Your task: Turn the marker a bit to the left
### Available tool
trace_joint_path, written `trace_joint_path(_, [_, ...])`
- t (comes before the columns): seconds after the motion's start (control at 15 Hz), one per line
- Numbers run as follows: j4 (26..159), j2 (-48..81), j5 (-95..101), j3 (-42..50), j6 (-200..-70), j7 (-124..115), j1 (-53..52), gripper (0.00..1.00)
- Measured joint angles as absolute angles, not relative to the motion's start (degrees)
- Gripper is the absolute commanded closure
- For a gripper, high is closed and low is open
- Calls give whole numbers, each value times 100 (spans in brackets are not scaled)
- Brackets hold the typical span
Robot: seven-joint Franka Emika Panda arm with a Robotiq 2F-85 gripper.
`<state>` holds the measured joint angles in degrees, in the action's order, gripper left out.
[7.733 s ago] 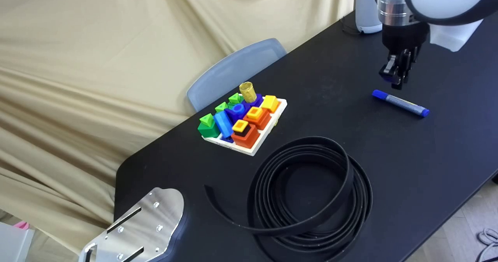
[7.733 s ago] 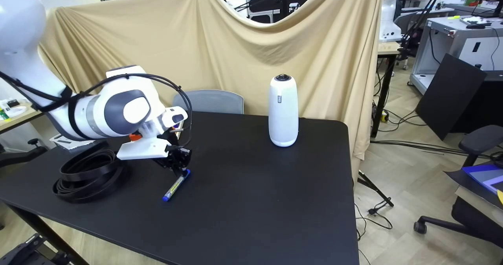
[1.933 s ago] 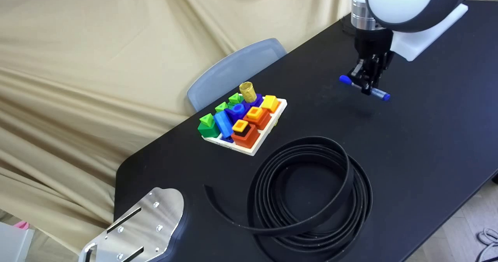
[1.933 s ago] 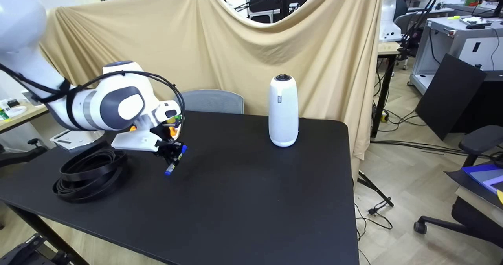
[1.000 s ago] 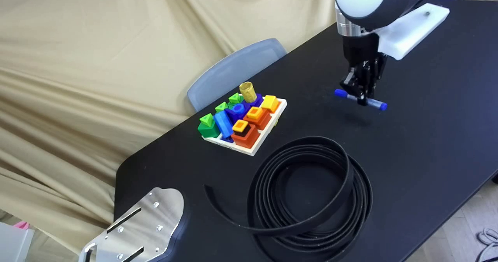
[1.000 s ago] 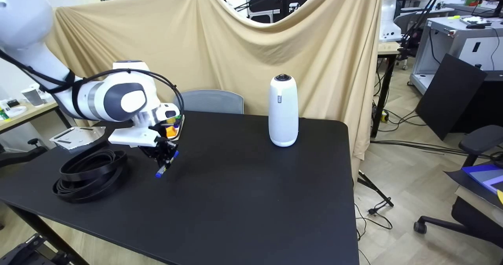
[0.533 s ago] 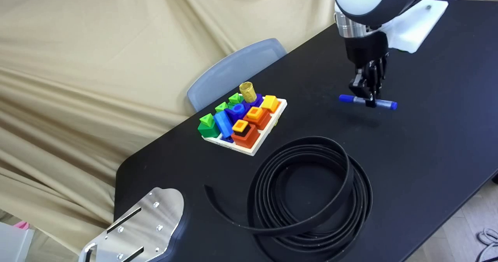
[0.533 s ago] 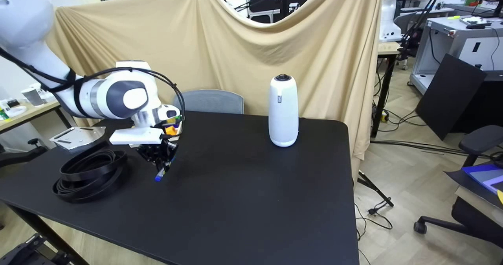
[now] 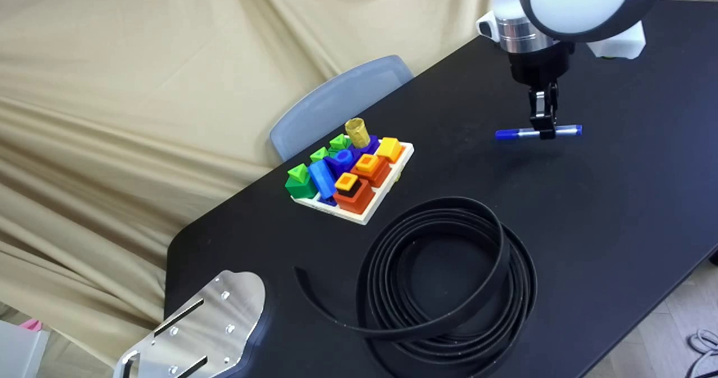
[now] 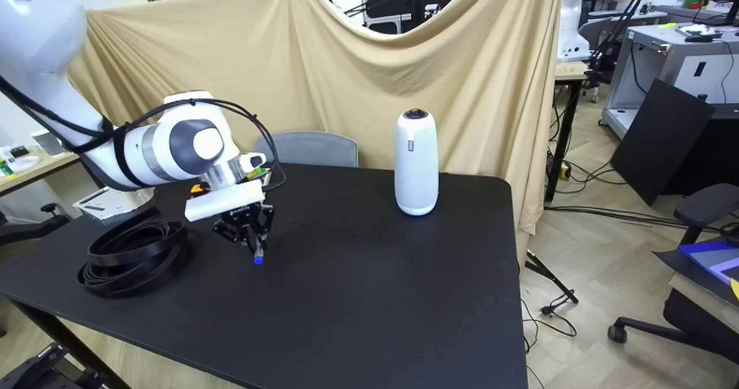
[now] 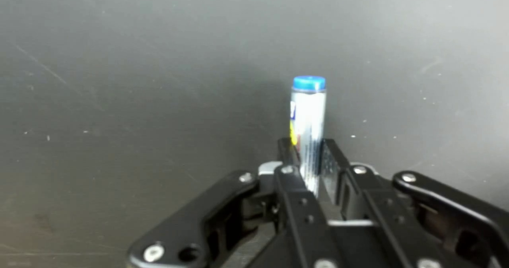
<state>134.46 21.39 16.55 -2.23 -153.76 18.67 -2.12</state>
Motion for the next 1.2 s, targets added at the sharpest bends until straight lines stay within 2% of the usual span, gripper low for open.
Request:
trace_joint_path(0.33, [13692,2284,1835,-27,-16472,1865,-179,95])
trace_joint_path(0.4, [13732,2324,1824,-12,-16641,1865,-162,68])
trace_joint_path(0.47, [13762,2365,1811,-11,-16771,1865,-139,53])
trace_joint_path(1.0, [13782,2474,1683,-17,-16914,1860,-69,2])
trace_joint_path(1.2, [13793,2374,1657,-18,-16873,1821,-73,0])
